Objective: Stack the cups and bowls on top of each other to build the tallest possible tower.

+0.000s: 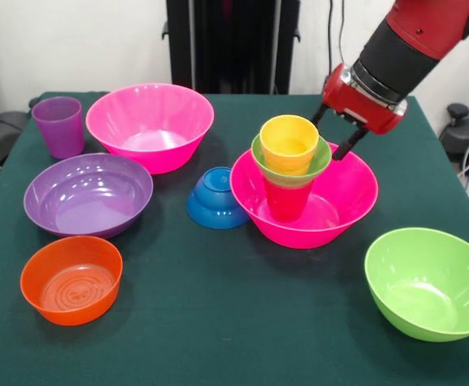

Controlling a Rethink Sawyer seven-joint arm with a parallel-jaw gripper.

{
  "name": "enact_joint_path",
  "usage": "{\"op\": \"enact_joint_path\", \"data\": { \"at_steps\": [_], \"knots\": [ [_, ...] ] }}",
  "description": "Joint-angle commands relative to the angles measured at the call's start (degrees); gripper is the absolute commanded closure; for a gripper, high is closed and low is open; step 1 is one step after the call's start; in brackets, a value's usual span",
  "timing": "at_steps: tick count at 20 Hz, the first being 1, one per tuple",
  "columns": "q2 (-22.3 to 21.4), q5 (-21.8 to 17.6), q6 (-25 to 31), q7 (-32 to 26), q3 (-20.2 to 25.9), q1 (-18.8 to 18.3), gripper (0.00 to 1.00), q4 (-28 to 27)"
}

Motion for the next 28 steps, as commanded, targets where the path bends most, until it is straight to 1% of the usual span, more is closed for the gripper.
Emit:
{"op": "enact_joint_path", "data": {
  "at_steps": [1, 20, 22, 28],
  "knots": [
    [-0.24, 1.66, 3.23, 5.53, 6.24, -1.73, 0.0, 2.4],
    [-1.12, 0.96, 2.48, 5.58, 6.27, -1.78, 0.0, 3.92],
    [-1.27, 0.93, 2.87, 5.55, 6.17, -1.67, 0.0, 3.98],
    [-2.03, 0.85, 7.29, 4.96, 5.49, -1.36, 0.0, 3.68]
  ]
}}
